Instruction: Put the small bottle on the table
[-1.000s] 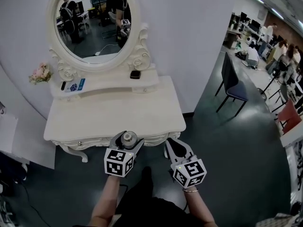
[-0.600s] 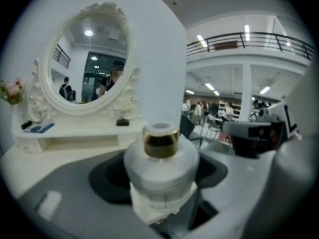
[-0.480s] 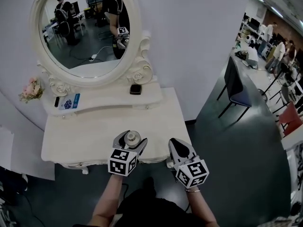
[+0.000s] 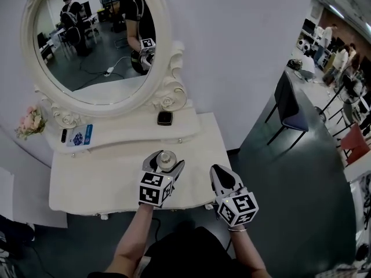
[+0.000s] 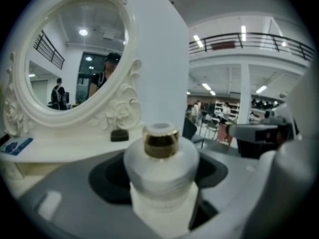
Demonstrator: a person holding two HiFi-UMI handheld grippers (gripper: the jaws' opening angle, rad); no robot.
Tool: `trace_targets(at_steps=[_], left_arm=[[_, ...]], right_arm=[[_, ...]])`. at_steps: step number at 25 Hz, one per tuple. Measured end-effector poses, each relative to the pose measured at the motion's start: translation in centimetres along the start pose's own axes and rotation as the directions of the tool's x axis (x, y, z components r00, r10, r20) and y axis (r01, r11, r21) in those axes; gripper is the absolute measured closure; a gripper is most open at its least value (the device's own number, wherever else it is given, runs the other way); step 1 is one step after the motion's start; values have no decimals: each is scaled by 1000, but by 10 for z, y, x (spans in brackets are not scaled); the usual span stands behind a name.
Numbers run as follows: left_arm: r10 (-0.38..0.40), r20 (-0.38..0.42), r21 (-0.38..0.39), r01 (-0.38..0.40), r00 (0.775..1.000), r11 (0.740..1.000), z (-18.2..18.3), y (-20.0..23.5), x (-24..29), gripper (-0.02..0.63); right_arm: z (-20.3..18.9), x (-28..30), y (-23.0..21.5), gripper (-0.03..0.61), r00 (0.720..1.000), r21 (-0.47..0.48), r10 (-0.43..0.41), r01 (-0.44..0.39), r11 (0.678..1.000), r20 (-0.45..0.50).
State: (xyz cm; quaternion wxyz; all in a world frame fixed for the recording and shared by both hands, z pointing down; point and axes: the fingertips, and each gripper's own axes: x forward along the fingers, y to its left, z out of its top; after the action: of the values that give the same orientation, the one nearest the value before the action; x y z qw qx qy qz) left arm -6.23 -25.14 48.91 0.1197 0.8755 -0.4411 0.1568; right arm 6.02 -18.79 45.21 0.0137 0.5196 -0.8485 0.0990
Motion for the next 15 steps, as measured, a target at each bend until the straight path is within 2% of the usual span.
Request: trace_targets(at_steps=[8,15], left_arm=[[-20,-7,48,20,1000,999,24,8,47,272],[-8,-6,51,8,1000,999,48,23,94,272]], right_arm=[[6,16,-33,572,1000,0,-28,28,1000,-7],[10,39,-57,574,1000,7,-15,15,1000,-21]])
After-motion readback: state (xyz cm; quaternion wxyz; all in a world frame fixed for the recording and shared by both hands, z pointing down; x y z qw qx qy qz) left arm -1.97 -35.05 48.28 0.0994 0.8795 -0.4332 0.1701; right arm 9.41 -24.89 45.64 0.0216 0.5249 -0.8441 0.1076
